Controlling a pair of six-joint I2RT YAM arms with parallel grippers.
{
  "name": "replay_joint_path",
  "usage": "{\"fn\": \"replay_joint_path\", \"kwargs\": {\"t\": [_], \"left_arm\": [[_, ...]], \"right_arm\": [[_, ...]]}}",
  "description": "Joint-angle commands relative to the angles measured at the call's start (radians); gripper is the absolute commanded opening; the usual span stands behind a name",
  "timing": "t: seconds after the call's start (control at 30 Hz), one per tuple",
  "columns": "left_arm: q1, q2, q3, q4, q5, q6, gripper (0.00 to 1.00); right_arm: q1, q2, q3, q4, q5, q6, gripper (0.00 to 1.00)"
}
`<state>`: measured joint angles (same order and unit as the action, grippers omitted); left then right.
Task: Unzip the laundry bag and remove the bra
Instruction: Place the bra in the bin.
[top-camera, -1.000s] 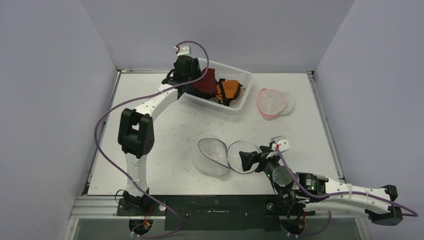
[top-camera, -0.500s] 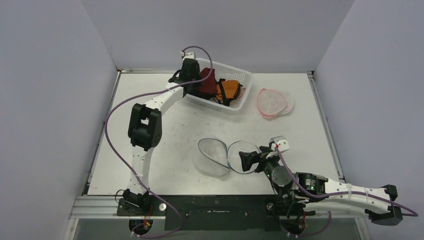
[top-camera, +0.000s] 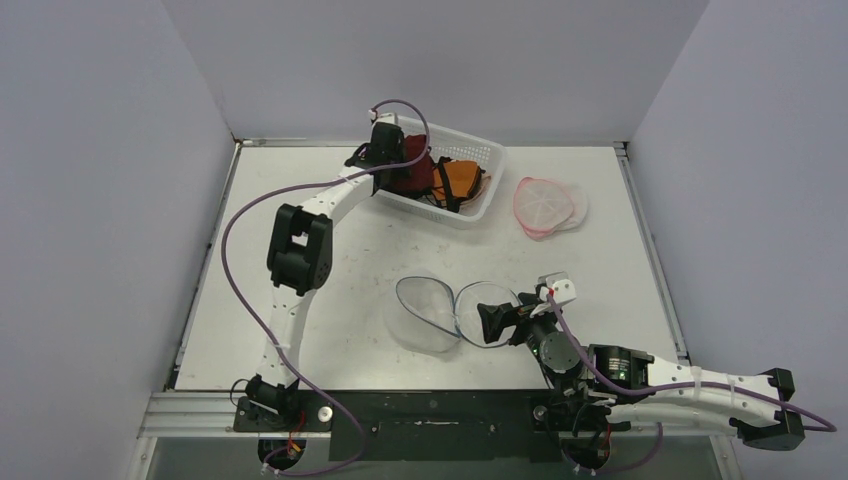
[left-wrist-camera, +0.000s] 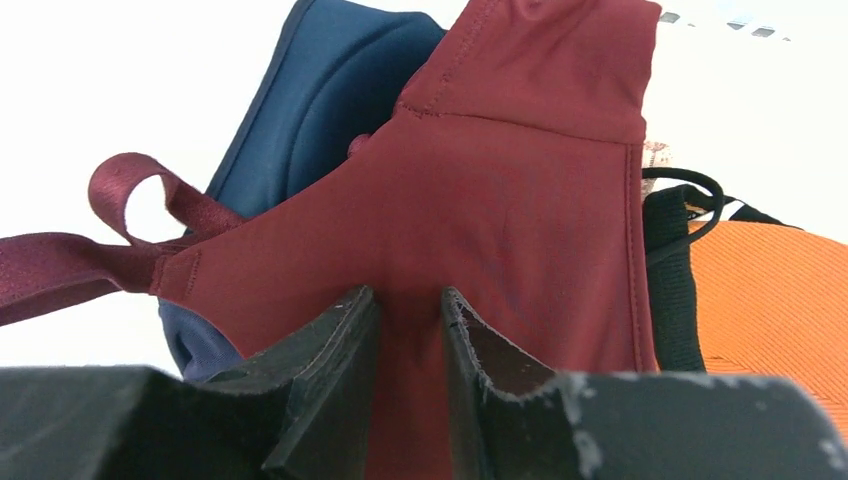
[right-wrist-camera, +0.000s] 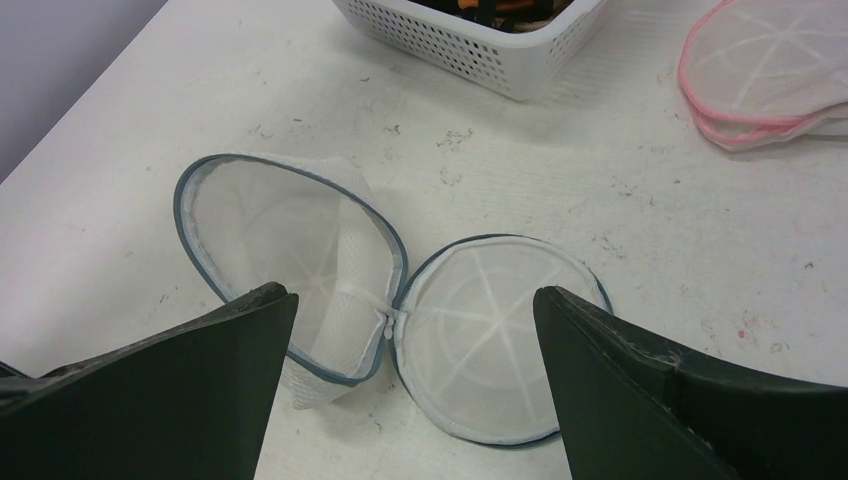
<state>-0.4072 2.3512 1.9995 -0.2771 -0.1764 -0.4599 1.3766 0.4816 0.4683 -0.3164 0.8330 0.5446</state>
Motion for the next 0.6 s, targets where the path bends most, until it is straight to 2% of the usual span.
{"fn": "replay_joint_path", "kwargs": {"t": [0.0, 0.33, 0.5, 0.57], "left_arm": [[-0.023, 0.021, 0.071, 0.019, 0.039, 0.001, 0.27], [-0.045, 0.056, 0.095, 0.011, 0.064, 0.013, 0.27], [-0.045, 0.014, 0.092, 0.012, 0.085, 0.006, 0.27], [-0.048, -0.024, 0.085, 0.013, 0.095, -0.005, 0.31]], "right_arm": [[0.009, 0.007, 0.022, 0.008, 0.026, 0.016, 0.93], [0.009, 0.007, 0.024, 0.0, 0.029, 0.021, 0.92], [0.009, 0.01, 0.032, 0.005, 0.03, 0.013, 0.93], [0.009, 0.012, 0.037, 0.006, 0.032, 0.009, 0.93]]}}
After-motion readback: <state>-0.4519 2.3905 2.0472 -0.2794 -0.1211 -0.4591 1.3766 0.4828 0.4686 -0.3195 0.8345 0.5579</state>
